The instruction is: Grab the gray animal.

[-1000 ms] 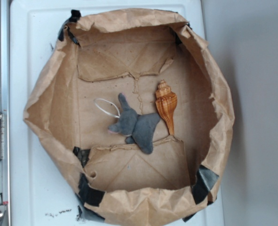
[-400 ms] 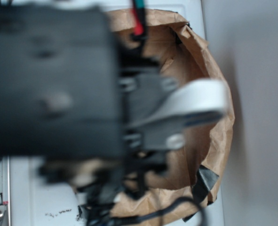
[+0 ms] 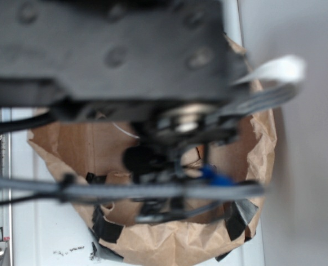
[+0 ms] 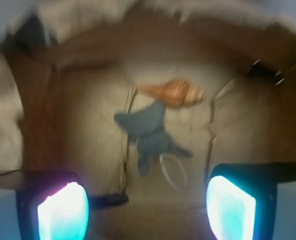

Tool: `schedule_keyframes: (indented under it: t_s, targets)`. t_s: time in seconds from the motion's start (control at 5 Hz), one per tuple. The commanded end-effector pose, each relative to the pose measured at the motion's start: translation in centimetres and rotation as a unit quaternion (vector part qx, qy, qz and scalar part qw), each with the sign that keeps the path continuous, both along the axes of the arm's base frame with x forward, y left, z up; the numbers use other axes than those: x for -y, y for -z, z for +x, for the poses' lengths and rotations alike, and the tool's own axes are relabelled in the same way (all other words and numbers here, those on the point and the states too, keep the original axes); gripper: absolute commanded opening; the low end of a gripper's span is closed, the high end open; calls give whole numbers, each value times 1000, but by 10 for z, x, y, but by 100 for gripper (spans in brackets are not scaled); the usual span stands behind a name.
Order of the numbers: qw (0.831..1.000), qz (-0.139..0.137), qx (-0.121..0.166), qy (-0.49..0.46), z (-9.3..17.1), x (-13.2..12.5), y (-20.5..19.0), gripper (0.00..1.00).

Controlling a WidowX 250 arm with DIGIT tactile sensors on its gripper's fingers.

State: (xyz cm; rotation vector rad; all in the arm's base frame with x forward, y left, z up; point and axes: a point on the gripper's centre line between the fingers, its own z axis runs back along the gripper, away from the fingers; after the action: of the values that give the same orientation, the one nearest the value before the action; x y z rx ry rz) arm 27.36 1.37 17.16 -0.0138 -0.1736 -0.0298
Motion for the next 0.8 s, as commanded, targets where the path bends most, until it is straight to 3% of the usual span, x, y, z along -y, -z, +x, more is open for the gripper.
schedule_keyframes:
  t_s: [0.0, 0.4, 0.6]
  targets:
    - [999, 3, 35, 6, 2, 1, -19, 100]
    - [999, 3, 35, 6, 2, 1, -19, 100]
    - [998, -23, 58, 3, 16, -1, 2, 100]
